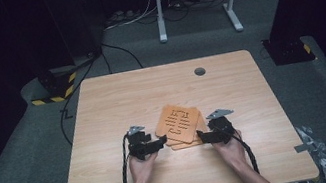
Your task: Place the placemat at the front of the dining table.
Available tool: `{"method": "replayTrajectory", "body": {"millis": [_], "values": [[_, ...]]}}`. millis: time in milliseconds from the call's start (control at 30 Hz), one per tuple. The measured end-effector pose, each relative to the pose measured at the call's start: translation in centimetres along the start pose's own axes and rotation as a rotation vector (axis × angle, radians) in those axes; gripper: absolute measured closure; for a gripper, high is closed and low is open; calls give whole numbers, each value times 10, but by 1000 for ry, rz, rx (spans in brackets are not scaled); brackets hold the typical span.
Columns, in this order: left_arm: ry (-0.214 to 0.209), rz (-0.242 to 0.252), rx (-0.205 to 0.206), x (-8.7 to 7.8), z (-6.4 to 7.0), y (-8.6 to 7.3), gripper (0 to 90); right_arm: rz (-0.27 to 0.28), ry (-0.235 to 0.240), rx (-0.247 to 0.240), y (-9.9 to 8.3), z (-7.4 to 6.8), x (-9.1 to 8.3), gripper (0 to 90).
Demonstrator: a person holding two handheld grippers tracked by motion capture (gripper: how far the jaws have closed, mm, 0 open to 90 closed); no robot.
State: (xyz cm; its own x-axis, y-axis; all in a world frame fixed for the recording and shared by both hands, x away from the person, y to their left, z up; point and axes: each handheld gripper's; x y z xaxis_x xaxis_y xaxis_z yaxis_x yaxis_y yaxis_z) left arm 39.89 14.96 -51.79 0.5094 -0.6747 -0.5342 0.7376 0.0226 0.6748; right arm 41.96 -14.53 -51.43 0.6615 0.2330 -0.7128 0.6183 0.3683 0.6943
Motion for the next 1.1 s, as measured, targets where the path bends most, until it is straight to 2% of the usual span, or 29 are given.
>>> {"method": "replayTrajectory", "body": {"millis": [200, 433, 700, 833, 1100], "values": [[5, -13, -2, 6, -3, 7, 240, 4, 2, 2, -1, 0, 0, 288], [-27, 17, -28, 10, -7, 8, 235, 10, 11, 6, -2, 1, 1, 289], [-49, 34, -30, 12, -9, 9, 214, 15, 23, 1, -2, 4, 2, 293], [-71, 37, -40, 12, -10, 9, 206, 13, 31, 10, -2, 3, 2, 293], [-86, 36, -46, 13, -10, 9, 210, 13, 34, 2, -2, 4, 2, 293]]}}
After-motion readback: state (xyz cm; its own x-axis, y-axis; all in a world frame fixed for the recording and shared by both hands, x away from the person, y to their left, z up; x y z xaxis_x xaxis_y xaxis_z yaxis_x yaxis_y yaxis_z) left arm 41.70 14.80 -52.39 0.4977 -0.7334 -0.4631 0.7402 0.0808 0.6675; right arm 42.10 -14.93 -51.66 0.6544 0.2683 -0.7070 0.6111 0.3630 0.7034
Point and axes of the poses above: each handheld gripper's, and its own axes: x roughly forward along the jaws, y roughly out of its top, z roughly to its right, and after that the axes turned 11 degrees about -y, right-handed
